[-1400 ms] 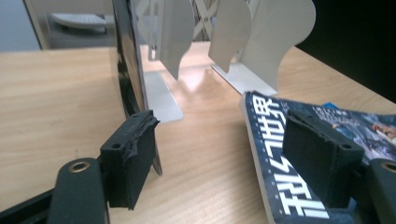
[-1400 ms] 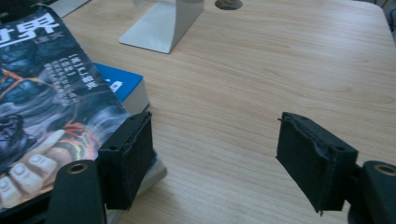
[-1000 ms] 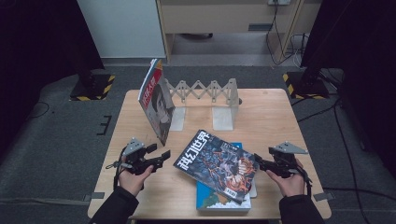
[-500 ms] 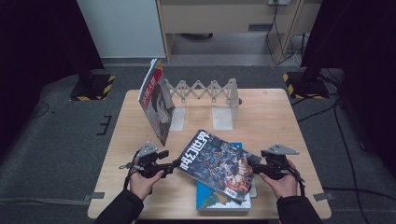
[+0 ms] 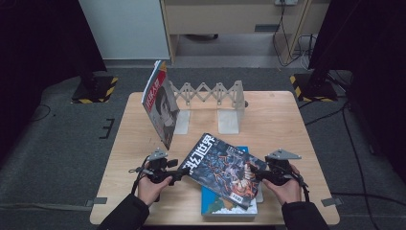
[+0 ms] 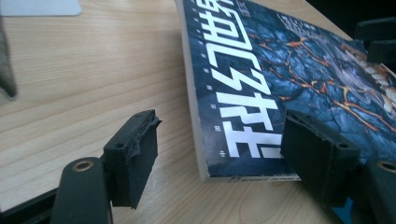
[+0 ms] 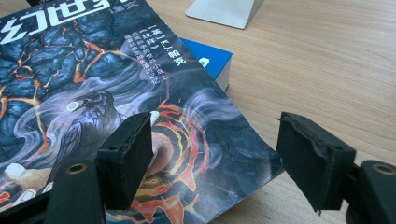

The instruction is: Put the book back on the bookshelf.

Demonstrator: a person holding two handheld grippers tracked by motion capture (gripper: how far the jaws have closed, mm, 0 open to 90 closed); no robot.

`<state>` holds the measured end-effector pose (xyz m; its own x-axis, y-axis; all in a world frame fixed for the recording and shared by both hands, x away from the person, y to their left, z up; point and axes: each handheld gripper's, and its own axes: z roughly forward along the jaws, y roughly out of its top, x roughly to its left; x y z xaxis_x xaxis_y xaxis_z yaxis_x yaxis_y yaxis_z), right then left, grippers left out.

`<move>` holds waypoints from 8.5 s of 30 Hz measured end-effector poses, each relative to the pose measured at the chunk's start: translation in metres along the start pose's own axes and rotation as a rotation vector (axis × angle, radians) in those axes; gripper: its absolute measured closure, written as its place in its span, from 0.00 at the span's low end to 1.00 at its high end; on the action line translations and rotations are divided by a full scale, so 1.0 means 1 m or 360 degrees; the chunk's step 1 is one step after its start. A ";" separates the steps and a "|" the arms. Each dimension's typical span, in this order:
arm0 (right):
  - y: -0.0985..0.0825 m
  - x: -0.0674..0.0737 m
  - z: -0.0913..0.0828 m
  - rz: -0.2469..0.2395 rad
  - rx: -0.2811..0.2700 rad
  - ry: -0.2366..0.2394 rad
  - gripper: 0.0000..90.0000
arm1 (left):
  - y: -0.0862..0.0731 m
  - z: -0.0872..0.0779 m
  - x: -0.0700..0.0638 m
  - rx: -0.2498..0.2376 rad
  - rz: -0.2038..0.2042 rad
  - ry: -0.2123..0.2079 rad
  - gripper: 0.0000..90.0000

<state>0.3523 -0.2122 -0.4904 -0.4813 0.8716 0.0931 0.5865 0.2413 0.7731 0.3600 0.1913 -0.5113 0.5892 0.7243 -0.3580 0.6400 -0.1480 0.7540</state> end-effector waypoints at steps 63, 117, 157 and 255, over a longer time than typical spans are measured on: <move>-0.005 -0.002 0.004 0.0050 -0.0030 -0.0002 0.27 | 0.008 0.005 -0.004 0.0084 -0.0371 -0.0561 0.54; -0.008 -0.032 -0.008 0.0154 -0.0072 -0.0114 0.30 | 0.068 -0.032 -0.025 -0.0149 -0.0465 -0.0444 0.86; -0.035 -0.069 0.006 0.0109 0.0259 -0.0307 0.21 | 0.161 -0.120 -0.041 -0.0551 -0.0254 -0.0191 0.91; -0.045 -0.069 0.012 0.0085 0.0140 -0.0297 0.05 | 0.214 -0.034 -0.011 -0.0664 0.0012 0.0926 0.91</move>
<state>0.3669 -0.2784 -0.5391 -0.3239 0.9460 0.0087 0.6667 0.2217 0.7116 0.4735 0.1743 -0.3271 0.1599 0.9832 -0.0876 0.3261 0.0311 0.9448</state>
